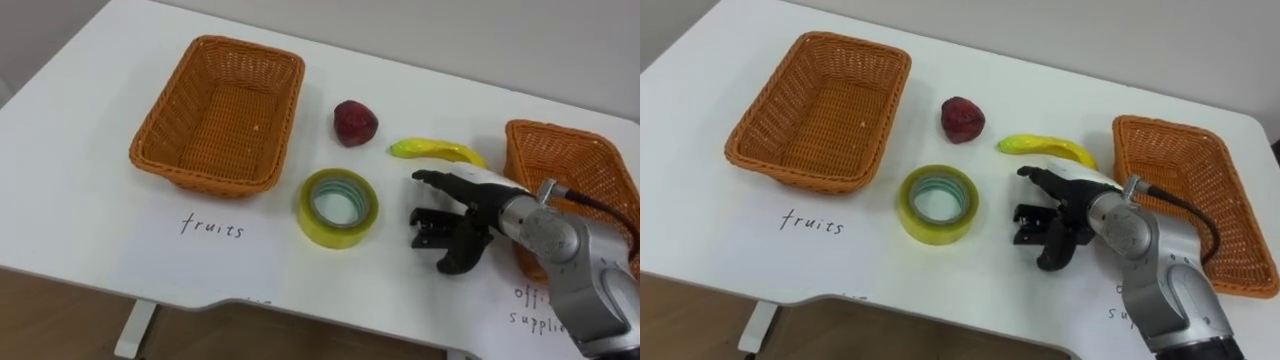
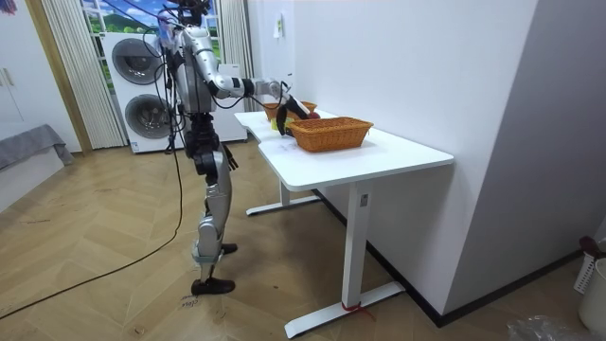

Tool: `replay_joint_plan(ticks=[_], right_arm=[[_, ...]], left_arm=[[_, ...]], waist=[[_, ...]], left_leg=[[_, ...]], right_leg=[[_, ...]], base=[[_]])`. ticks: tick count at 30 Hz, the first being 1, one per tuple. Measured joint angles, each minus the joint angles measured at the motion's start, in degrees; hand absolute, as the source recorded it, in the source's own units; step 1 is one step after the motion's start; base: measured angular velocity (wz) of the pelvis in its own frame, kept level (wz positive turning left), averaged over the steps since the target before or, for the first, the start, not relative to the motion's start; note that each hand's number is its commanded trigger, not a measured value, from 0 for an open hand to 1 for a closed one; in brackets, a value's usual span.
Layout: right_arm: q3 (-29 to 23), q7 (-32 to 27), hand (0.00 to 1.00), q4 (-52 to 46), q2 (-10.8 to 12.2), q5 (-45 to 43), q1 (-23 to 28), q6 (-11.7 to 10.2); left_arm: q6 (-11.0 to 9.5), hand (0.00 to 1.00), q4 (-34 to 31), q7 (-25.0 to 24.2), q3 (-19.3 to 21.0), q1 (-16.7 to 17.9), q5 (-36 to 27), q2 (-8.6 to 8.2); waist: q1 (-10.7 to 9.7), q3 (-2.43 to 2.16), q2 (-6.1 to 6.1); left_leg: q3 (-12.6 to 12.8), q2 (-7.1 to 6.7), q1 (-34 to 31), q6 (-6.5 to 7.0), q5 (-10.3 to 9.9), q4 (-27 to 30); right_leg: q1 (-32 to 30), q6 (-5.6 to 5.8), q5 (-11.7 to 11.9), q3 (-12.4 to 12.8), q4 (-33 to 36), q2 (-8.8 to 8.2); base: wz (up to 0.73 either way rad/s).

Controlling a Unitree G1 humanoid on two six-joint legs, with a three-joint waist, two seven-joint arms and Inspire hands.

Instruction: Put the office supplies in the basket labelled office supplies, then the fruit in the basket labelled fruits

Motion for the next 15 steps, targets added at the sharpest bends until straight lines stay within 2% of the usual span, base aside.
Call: replay_joint_plan(ticks=[15], right_arm=[[0.07,1.79,0.00,0.07,-0.02,-2.02,0.73,0.01]], left_arm=[[-0.03,0.00,0.68,0.06,0.03,-0.15,-0.03,0.00]], waist=[[0.18,0.23,0.11]], left_leg=[[-0.04,0.00,0.01,0.00,0.01,-0.06]], right_leg=[[0.05,0.00,0.00,0.10,0.00,0.04]], base=[[0.00]])
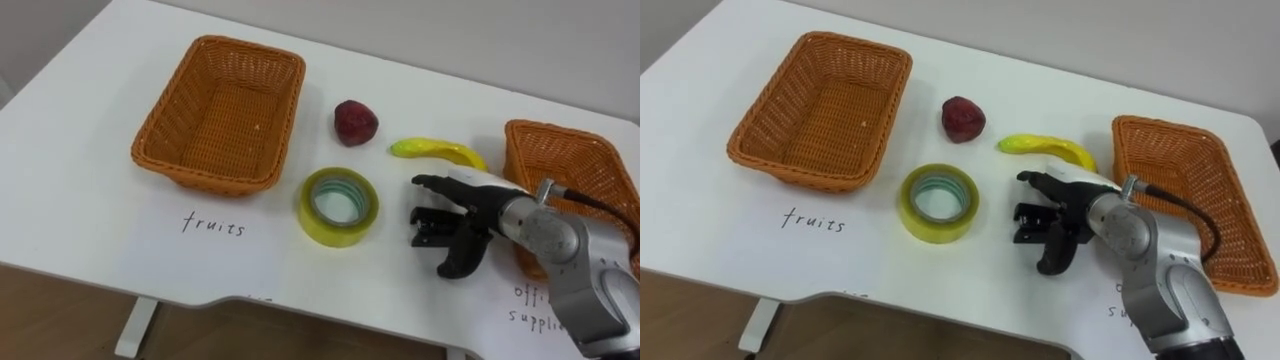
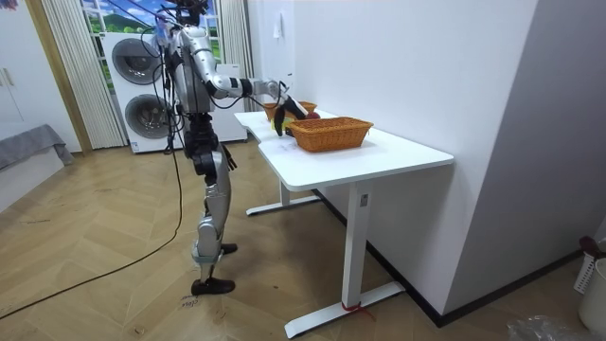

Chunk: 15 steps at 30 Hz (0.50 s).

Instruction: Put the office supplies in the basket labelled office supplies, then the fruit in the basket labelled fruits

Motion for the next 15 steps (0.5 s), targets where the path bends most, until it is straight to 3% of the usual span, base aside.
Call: replay_joint_plan(ticks=[15], right_arm=[[0.00,-1.18,0.00,0.00,0.09,0.02,1.18,-0.03]], left_arm=[[-0.07,0.00,0.04,0.68,-0.22,-0.51,-0.32,0.20]], waist=[[-0.13,0.16,-0.55]], left_leg=[[-0.05,0.01,-0.14,0.00,0.00,-0.15]], right_leg=[[-0.23,0.00,0.00,-0.30,0.02,-0.01]], base=[[0.00]])
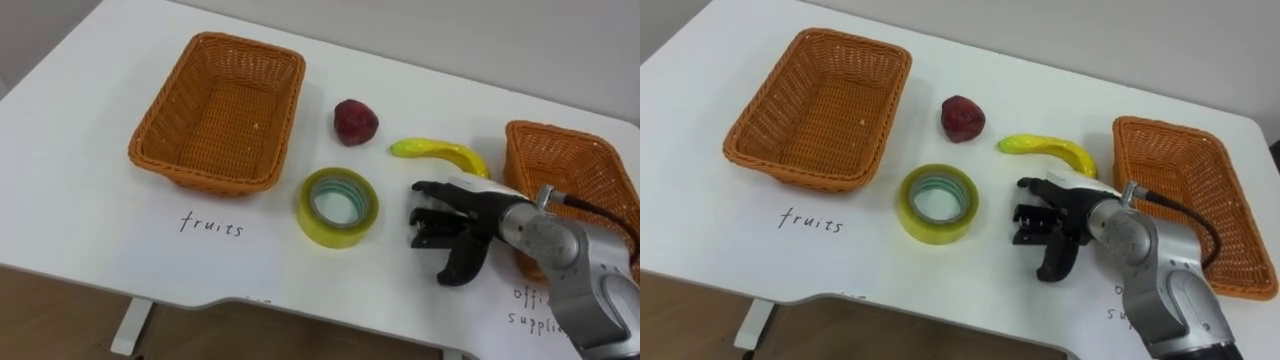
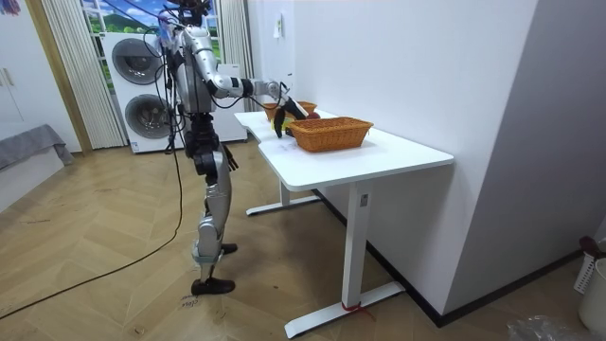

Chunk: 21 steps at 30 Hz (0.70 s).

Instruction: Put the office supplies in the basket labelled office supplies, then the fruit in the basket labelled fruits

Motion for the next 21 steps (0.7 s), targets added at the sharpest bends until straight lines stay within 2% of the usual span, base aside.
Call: replay_joint_plan(ticks=[9,14,15,16,17,21], right_arm=[[0.00,-4.64,0.00,0.20,1.05,-0.02,1.32,0.00],[0.00,-6.56,0.00,0.14,1.50,-0.06,1.91,0.00],[0.00,-6.90,0.24,0.14,1.52,-0.07,2.03,0.01],[0.00,-6.98,0.72,0.13,1.52,-0.07,2.08,0.01],[0.00,-7.05,1.00,0.13,1.52,-0.07,2.08,0.01],[0.01,-7.51,1.00,0.11,1.75,-0.02,2.41,-0.02]], left_arm=[[0.00,0.00,0.14,0.70,-0.11,0.02,-0.04,-0.09],[0.03,0.00,0.15,0.72,-0.20,0.29,-0.09,-0.08],[0.03,0.00,0.15,0.73,-0.20,0.33,-0.12,-0.08],[0.03,0.00,0.15,0.79,-0.19,0.40,-0.12,-0.08],[0.03,0.00,0.15,0.83,-0.19,0.43,-0.12,-0.07],[0.03,0.00,0.14,0.90,-0.24,0.53,-0.22,-0.11]], waist=[[-0.06,-0.10,0.23],[-0.13,-0.51,0.72],[-0.11,-0.61,0.81],[-0.11,-0.65,0.86],[-0.11,-0.65,0.86],[-0.23,-0.67,0.82]], left_leg=[[-0.01,0.00,0.02,0.00,0.00,0.10],[0.00,-0.01,0.02,-0.01,0.01,0.10],[0.01,-0.01,0.04,-0.01,0.01,0.09],[0.01,-0.01,0.05,-0.01,0.01,0.08],[0.01,-0.01,0.05,-0.01,0.01,0.08],[0.00,-0.01,0.05,-0.01,0.01,0.08]], right_leg=[[0.07,0.00,0.00,-0.10,0.00,0.00],[0.08,-0.01,0.00,-0.10,0.01,0.01],[0.09,0.00,0.01,-0.09,0.02,0.01],[0.10,0.00,0.00,-0.08,0.02,0.01],[0.10,0.00,0.01,-0.08,0.02,0.01],[0.12,0.00,0.01,-0.14,0.02,0.01]], base=[[0.00],[0.00],[0.00],[0.00],[0.00],[0.00]])
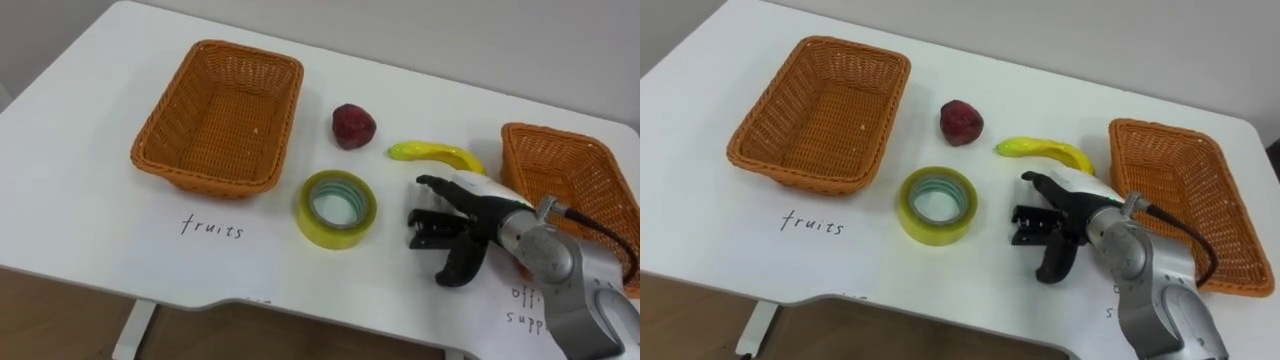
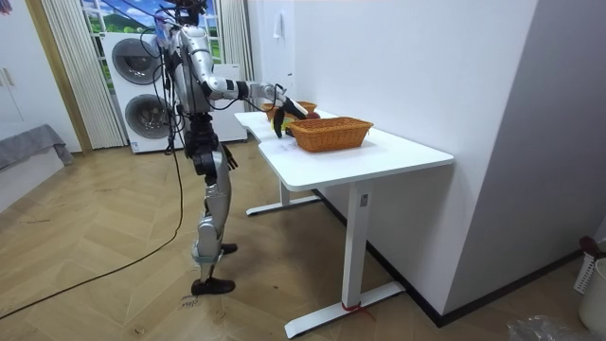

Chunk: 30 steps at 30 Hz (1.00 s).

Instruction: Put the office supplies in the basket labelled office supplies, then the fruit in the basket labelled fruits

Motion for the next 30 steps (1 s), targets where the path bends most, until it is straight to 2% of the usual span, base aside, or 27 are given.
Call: replay_joint_plan(ticks=[2,4,10,30], right_arm=[[0.01,0.55,1.00,-0.31,0.00,-0.02,0.35,-0.09],[0.12,-2.14,1.00,0.14,0.40,-0.71,0.81,0.04],[0.69,-4.46,1.00,0.40,0.84,-3.67,0.78,0.02],[0.94,-6.12,1.00,0.32,1.64,-3.01,0.72,-0.48]], left_arm=[[0.00,0.00,0.00,0.00,0.02,0.01,0.01,0.01],[-0.01,0.00,-0.04,0.01,-0.25,-0.30,0.02,-0.03],[-0.01,0.00,-0.03,0.49,-0.46,-0.13,0.01,-0.01],[-0.02,0.00,-0.04,0.95,-0.47,-0.24,0.03,-0.03]], waist=[[-0.24,-0.02,-0.03],[-0.29,0.02,0.03],[-0.07,0.21,0.29],[-0.35,0.19,0.26]], left_leg=[[0.00,0.00,0.04,0.00,0.00,0.00],[0.02,0.00,0.09,0.00,0.00,-0.02],[-0.08,-0.01,0.07,-0.02,0.01,-0.01],[-0.07,-0.02,0.04,-0.02,0.01,-0.11]], right_leg=[[0.08,0.00,0.00,-0.02,0.00,0.00],[0.20,0.00,0.01,-0.02,-0.01,0.00],[0.13,0.00,0.01,-0.09,-0.03,0.00],[0.14,0.00,0.01,-0.11,-0.04,0.01]], base=[[0.00],[0.00],[0.00],[0.00]])
